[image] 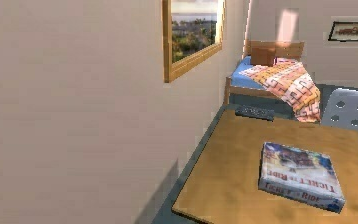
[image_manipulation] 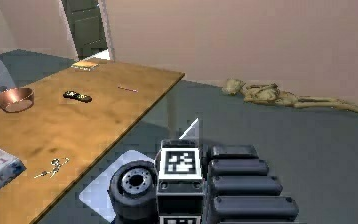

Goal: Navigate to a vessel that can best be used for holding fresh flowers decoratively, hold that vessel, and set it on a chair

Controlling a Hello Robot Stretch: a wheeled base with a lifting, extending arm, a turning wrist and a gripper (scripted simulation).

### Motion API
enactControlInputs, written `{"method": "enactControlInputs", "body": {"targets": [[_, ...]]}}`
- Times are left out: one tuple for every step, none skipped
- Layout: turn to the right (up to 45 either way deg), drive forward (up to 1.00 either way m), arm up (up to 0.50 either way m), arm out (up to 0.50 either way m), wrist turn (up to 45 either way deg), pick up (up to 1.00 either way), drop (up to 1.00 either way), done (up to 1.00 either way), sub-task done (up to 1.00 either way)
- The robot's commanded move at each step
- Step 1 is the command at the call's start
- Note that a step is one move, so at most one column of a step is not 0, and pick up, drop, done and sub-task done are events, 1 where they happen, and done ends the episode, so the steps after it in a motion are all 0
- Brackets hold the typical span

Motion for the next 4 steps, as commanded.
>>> {"method": "enactControlInputs", "body": {"targets": [[0.0,0.0,0.0,0.46,0.0,0.0,0.0,0.0,0.0],[0.0,0.0,0.0,0.0,45.0,0.0,0.0,0.0,0.0],[0.0,0.0,0.0,0.0,27.0,0.0,0.0,0.0,0.0],[0.0,0.0,-0.3,0.0,0.0,0.0,0.0,0.0,0.0]]}}
